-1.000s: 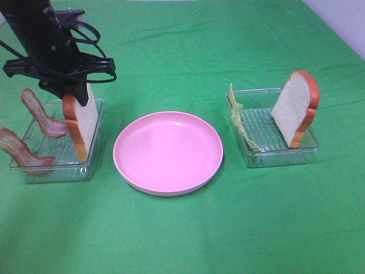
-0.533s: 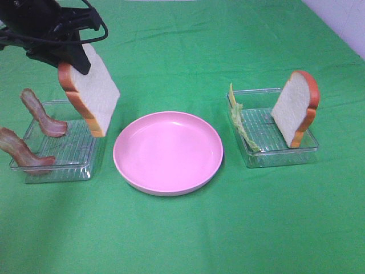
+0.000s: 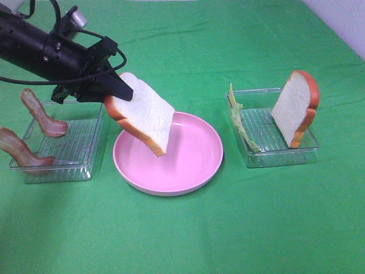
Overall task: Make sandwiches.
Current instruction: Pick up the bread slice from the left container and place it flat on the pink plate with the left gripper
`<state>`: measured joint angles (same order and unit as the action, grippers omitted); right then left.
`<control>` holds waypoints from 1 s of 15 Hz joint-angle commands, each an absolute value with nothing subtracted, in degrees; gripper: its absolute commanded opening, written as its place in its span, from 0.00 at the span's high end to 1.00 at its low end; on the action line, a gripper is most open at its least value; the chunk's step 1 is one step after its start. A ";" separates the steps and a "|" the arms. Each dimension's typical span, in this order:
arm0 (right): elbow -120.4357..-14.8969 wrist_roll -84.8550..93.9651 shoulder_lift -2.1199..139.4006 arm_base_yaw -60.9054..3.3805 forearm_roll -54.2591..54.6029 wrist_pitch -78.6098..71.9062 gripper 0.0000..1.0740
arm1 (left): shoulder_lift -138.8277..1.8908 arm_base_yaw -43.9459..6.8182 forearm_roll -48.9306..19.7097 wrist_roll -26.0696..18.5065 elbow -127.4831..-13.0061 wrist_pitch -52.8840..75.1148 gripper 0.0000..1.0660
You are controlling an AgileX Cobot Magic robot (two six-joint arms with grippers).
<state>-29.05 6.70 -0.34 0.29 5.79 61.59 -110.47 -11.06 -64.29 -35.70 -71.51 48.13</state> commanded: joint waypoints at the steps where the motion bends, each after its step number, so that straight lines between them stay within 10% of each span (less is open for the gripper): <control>1: -29.05 7.33 -0.57 0.57 5.84 60.91 0.30 | -115.11 -11.12 -74.08 -41.37 -71.28 51.91 1.00; 15: -29.05 7.33 -0.57 0.57 5.84 60.91 0.30 | -123.24 -16.50 -80.79 -42.74 -71.28 47.44 1.00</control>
<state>-29.05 6.70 -0.34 0.29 5.79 61.59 -123.24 -15.41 -78.95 -42.97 -71.39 48.30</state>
